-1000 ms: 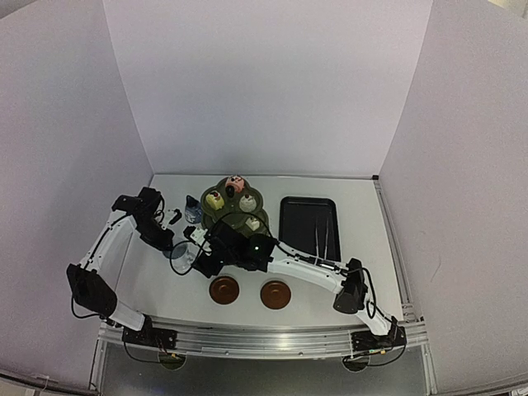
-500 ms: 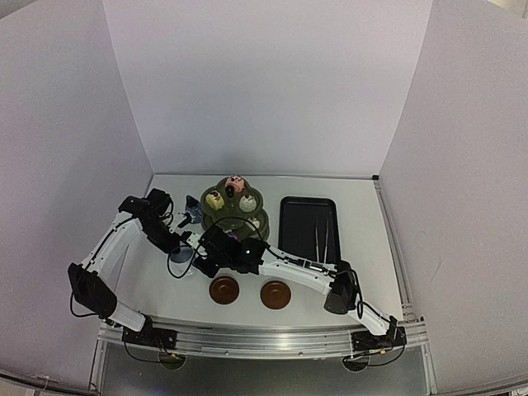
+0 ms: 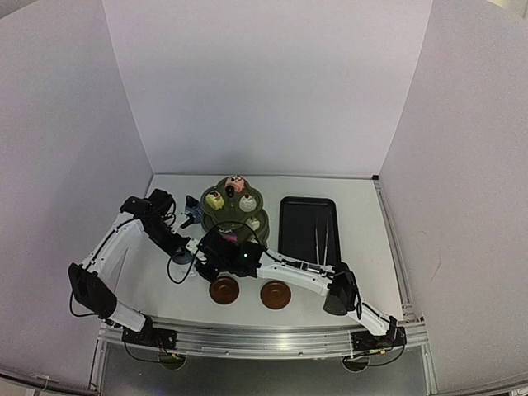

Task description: Serve the afternoon tea

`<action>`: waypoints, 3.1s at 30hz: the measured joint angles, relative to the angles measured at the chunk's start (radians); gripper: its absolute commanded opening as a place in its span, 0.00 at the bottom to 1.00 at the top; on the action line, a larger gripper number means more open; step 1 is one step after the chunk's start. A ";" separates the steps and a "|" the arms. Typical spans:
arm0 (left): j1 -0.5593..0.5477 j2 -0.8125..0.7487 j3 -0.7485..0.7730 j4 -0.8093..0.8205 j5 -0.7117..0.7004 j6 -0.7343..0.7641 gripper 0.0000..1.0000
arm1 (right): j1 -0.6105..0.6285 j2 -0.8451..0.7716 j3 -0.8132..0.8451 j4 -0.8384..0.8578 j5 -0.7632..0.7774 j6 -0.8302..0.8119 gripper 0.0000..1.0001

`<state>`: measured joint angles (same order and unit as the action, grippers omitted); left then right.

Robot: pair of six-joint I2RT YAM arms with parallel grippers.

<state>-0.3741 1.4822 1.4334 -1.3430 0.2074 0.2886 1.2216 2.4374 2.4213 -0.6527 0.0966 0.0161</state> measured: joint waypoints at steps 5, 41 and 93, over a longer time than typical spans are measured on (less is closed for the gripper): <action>0.003 0.005 0.003 -0.010 -0.012 0.010 0.83 | -0.008 -0.047 -0.110 0.018 -0.013 -0.022 0.00; 0.205 -0.036 0.082 -0.011 0.207 0.029 0.90 | -0.296 -1.065 -1.620 0.468 -0.386 -0.408 0.00; 0.212 0.023 0.075 -0.010 0.212 0.053 0.91 | -0.328 -1.000 -1.755 0.666 -0.357 -0.486 0.13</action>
<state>-0.1623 1.5056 1.5089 -1.3533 0.4193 0.3416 0.8931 1.4376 0.6666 0.0132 -0.2601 -0.4702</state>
